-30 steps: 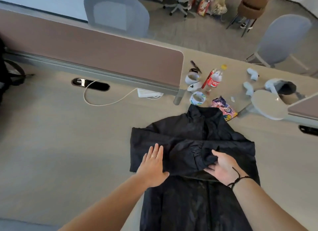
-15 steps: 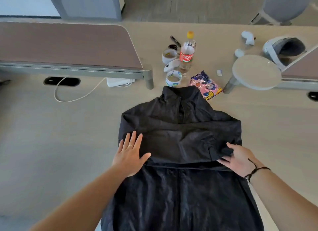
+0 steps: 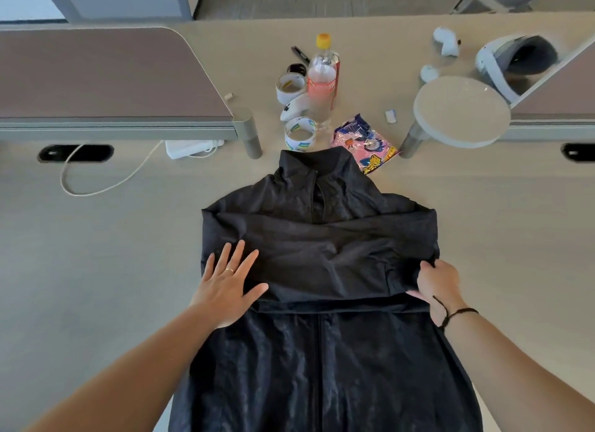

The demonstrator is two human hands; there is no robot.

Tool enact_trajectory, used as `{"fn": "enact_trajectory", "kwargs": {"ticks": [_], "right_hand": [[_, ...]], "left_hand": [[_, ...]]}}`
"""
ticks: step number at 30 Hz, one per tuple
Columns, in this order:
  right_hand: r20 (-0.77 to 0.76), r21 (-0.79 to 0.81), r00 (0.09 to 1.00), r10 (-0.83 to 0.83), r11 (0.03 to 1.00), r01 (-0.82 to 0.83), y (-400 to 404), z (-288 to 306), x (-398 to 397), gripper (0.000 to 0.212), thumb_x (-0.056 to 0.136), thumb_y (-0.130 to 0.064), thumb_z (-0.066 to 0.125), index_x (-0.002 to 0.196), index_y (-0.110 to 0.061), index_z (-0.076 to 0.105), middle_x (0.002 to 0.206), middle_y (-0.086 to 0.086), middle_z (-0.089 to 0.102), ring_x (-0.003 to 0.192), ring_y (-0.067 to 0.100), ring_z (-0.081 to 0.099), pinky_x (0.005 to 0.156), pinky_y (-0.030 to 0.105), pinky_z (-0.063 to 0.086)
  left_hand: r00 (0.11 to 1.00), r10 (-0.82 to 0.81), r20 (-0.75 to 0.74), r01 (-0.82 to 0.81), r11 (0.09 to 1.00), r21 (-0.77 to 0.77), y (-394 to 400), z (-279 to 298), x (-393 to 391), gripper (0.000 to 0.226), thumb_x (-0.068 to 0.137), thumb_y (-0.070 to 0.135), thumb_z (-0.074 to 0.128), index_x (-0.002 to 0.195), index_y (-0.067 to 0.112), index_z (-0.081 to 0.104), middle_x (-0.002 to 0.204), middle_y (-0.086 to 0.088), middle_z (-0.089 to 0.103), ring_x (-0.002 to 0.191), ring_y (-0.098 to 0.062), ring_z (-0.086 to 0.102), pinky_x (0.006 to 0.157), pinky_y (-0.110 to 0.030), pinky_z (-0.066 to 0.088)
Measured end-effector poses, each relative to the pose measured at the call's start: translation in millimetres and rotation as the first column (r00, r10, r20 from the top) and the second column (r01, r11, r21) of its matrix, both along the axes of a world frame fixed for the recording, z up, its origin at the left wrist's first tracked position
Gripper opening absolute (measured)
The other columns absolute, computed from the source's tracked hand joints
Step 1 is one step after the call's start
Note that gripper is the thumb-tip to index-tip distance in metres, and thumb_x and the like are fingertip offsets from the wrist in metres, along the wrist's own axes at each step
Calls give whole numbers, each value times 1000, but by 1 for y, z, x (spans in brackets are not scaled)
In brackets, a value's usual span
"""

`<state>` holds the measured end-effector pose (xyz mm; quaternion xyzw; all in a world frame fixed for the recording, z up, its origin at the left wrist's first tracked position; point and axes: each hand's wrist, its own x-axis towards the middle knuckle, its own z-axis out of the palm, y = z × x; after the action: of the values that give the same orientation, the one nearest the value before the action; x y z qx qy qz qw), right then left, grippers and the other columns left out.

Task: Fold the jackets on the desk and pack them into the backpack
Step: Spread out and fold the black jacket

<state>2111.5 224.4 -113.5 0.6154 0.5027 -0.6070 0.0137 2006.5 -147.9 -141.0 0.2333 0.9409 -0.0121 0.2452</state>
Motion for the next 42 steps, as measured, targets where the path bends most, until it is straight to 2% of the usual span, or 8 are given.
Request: {"fn": "enact_trajectory", "kwargs": {"ticks": [6,12,16,20,27,31,36,42], "right_hand": [[326,368,897,300,833,-413,-2,2,4,27,96,-4,46,121,2,53,118,24,58,100,43,58,91,53,53],[484,628,620,618,248,-737,-68,15,-36,57,90,-26,67,141,-15,44,145,14,45,134,35,44,107,51,40],[419,601,333,844,17,-799,-139,16,-87,46,94,-39,62,135,-20,54,144,2,51,139,21,40,113,42,37],[375,575,115,920,-133,-807,-201,18,-143,43,97,-44,58,133,-20,58,137,-2,56,133,18,45,110,38,38],[482,537,-26,876,-319,-781,-274,3,-222,43,96,-51,56,124,-19,63,125,6,60,123,30,48,101,44,42],[605,439,-108,789,-443,-782,-296,-10,-240,26,99,-40,55,104,-17,67,117,7,64,117,33,50,93,42,41],[567,524,60,821,-303,-796,-287,-8,-262,15,100,-27,52,89,-17,55,100,7,65,102,35,59,80,39,36],[440,508,114,891,-142,-849,-284,-20,-249,24,100,-40,52,89,-20,56,102,2,66,102,30,61,91,45,47]], "left_hand": [[985,171,1,-167,960,225,-7,-4,-19,97,86,77,41,159,32,-5,166,1,-20,148,-16,-27,125,-44,3],[834,526,164,-541,724,427,-42,10,21,86,94,62,49,160,31,4,168,11,0,154,-9,-2,123,-38,21],[752,627,203,-634,604,483,-60,12,44,56,102,38,49,153,36,25,146,7,50,132,-17,48,102,-37,46],[719,668,194,-655,557,511,-66,9,43,42,99,26,57,139,34,48,126,12,63,117,-14,59,91,-31,50],[757,637,146,-592,571,569,-67,-3,40,36,92,20,70,128,24,65,126,14,59,104,-8,60,85,-14,40],[801,598,40,-492,619,613,-72,-13,41,17,91,15,71,106,23,75,118,13,65,86,-17,67,71,-31,56],[870,442,-218,-252,780,573,-87,-18,39,30,72,-2,74,94,19,73,85,5,64,69,-24,62,48,-34,52],[928,235,-291,-120,923,365,-112,-19,27,25,67,3,66,81,22,74,75,6,63,70,-21,61,59,-29,52]]}}
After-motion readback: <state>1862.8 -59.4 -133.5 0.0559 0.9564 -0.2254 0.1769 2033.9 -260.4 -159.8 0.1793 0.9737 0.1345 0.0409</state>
